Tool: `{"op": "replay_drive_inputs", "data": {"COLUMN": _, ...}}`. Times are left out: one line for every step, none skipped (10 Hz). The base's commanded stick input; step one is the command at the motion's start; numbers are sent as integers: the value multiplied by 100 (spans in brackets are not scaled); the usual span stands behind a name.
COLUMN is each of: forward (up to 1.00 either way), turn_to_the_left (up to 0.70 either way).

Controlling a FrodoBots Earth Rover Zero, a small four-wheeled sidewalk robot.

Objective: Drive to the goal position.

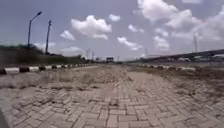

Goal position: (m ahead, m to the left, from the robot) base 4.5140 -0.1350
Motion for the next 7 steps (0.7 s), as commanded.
{"op": "replay_drive_inputs", "data": {"forward": 100, "turn_to_the_left": 0}}
{"op": "replay_drive_inputs", "data": {"forward": 100, "turn_to_the_left": 0}}
{"op": "replay_drive_inputs", "data": {"forward": 100, "turn_to_the_left": 0}}
{"op": "replay_drive_inputs", "data": {"forward": 100, "turn_to_the_left": 0}}
{"op": "replay_drive_inputs", "data": {"forward": 100, "turn_to_the_left": 0}}
{"op": "replay_drive_inputs", "data": {"forward": 100, "turn_to_the_left": 0}}
{"op": "replay_drive_inputs", "data": {"forward": 100, "turn_to_the_left": 0}}
